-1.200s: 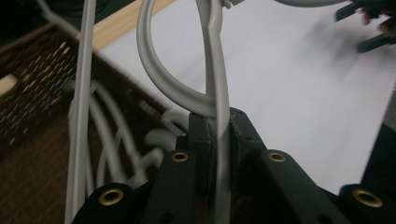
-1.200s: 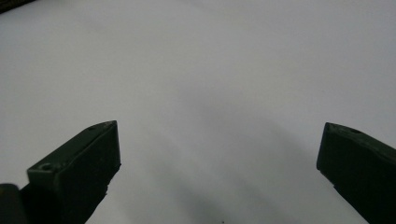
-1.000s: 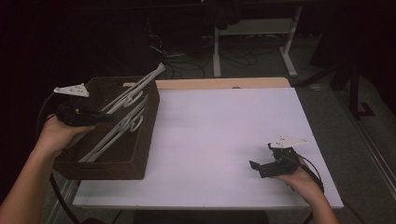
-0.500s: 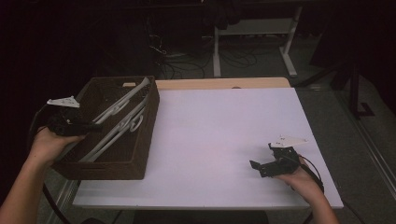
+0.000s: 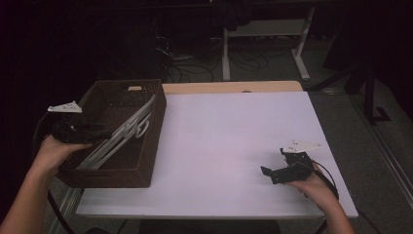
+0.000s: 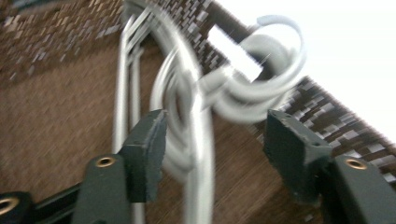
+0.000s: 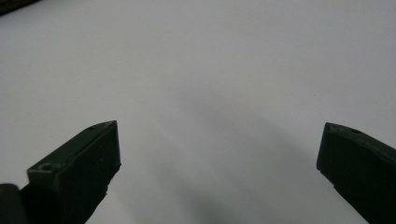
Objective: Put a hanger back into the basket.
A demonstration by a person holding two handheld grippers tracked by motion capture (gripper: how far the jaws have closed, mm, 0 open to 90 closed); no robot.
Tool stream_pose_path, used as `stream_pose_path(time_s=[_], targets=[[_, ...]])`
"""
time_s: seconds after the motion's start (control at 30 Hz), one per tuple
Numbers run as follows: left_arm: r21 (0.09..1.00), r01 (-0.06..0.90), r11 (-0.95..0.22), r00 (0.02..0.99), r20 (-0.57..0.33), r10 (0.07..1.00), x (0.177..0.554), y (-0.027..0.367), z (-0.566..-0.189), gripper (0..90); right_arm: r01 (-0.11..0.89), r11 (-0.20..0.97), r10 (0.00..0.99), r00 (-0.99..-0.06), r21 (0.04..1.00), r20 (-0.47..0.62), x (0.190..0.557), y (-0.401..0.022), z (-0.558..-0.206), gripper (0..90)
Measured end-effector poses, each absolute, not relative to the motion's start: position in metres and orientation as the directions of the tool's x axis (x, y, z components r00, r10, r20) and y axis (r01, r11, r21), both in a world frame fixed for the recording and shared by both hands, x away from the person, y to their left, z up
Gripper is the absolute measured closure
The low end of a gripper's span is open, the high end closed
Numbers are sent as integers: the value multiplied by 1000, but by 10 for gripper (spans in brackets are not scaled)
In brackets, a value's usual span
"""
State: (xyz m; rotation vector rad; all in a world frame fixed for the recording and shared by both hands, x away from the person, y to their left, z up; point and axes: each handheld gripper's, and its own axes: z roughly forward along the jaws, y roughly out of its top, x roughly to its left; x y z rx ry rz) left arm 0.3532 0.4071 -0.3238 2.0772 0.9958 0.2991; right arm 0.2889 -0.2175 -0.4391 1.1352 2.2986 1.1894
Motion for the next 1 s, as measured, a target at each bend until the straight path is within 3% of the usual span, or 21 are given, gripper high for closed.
stream_pose_path(time_s=[0.1,0.43,1.0], targets=[[796,509,-328,697,-158,700,347,396,-316,335,508,344,753,-651,789,91,289,-215,-431,0],[871,386,-304,809,-161,566,326,337,-304,190,479,372,708,-700,795,91,291,-201,-400,0],[867,380,-323,824,-158,545,317,301,-323,0,406,322,671,-735,855,96,297,-202,-353,0]])
